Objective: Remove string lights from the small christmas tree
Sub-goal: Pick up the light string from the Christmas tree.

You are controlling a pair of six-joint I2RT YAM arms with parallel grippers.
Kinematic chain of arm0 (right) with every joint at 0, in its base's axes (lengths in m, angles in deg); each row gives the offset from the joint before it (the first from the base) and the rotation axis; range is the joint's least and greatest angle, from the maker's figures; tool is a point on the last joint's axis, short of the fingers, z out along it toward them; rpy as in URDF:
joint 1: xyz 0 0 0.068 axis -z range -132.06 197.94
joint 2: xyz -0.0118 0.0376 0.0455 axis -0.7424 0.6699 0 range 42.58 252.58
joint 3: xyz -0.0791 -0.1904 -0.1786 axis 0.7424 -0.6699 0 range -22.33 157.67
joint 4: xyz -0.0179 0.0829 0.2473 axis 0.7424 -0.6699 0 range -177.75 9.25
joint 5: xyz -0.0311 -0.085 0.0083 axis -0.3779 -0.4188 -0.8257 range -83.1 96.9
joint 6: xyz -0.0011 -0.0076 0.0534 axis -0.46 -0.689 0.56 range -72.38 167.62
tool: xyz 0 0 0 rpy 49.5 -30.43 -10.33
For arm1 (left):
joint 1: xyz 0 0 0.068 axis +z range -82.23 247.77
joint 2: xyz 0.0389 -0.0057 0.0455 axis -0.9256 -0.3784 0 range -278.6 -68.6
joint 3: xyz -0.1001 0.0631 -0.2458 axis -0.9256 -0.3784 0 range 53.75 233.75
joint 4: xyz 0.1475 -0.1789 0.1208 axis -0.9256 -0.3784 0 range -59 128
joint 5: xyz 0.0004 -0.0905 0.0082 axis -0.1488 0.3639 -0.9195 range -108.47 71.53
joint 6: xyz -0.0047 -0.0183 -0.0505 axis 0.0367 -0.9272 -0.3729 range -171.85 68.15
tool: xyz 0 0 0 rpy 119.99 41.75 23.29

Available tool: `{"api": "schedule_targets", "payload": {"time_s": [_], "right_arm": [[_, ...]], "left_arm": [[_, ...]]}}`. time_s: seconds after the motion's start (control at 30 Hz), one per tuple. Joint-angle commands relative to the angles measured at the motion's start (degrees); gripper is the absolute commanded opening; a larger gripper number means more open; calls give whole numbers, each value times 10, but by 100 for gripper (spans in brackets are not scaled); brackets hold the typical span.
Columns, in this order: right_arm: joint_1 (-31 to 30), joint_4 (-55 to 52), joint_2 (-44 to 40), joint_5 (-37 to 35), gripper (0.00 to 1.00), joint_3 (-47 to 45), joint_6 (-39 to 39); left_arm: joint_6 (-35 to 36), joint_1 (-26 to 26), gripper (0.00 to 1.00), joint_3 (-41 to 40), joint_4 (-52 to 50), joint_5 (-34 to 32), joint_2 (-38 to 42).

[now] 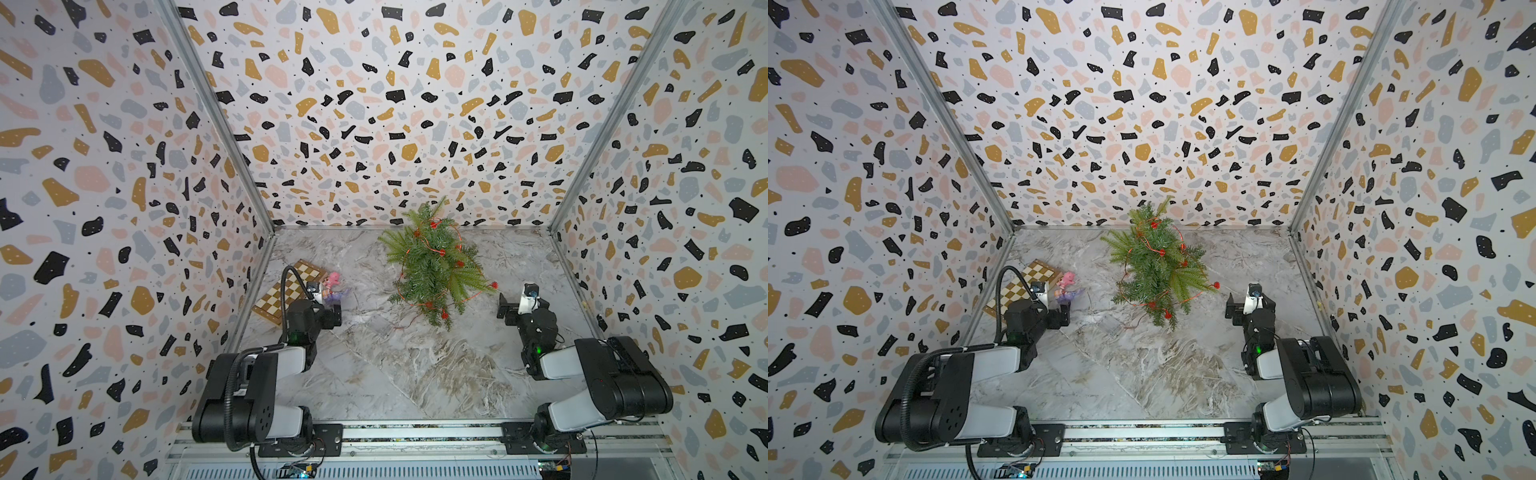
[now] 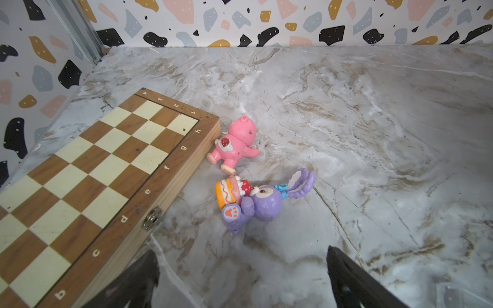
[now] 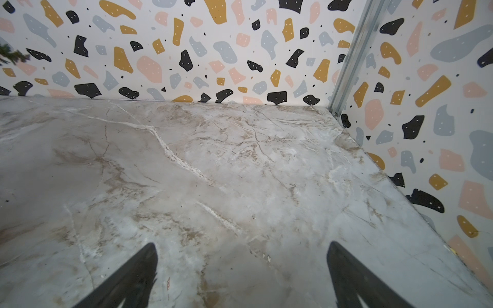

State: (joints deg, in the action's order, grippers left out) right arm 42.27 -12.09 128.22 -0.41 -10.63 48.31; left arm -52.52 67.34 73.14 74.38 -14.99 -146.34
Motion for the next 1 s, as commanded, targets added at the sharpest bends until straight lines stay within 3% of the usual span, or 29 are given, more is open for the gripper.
{"api": "schedule_targets", "payload": {"time_s": [0.0, 0.1, 0.23, 0.33, 0.47, 0.57, 0.63, 0.77, 0.97], "right_arm": [[-13, 13, -22, -16, 99, -1, -14], [-30, -33, -71, -65, 99, 6, -16], [-26, -329, -127, -99, 99, 131, 74], [-18, -400, -146, -75, 99, 169, 96], [5, -485, -189, 11, 98, 201, 145], [7, -535, -229, 74, 97, 218, 155], [8, -577, -255, 74, 97, 237, 156], [8, -642, -290, 86, 96, 281, 143], [-1, -691, -326, 187, 96, 342, 123]], "left_arm": [[-16, 3, 96, 48, -87, -35, 75], [-61, 3, 96, 57, -149, -70, 138], [-127, 2, 94, 82, -229, -56, 210], [-150, -6, 90, 121, -295, 9, 246], [-183, -25, 86, 176, -367, 84, 285], [-176, -69, 86, 231, -438, 142, 294], [-164, -105, 85, 265, -485, 173, 295], [-160, -166, 82, 312, -521, 202, 283], [-172, -207, 78, 376, -538, 226, 242]]}}
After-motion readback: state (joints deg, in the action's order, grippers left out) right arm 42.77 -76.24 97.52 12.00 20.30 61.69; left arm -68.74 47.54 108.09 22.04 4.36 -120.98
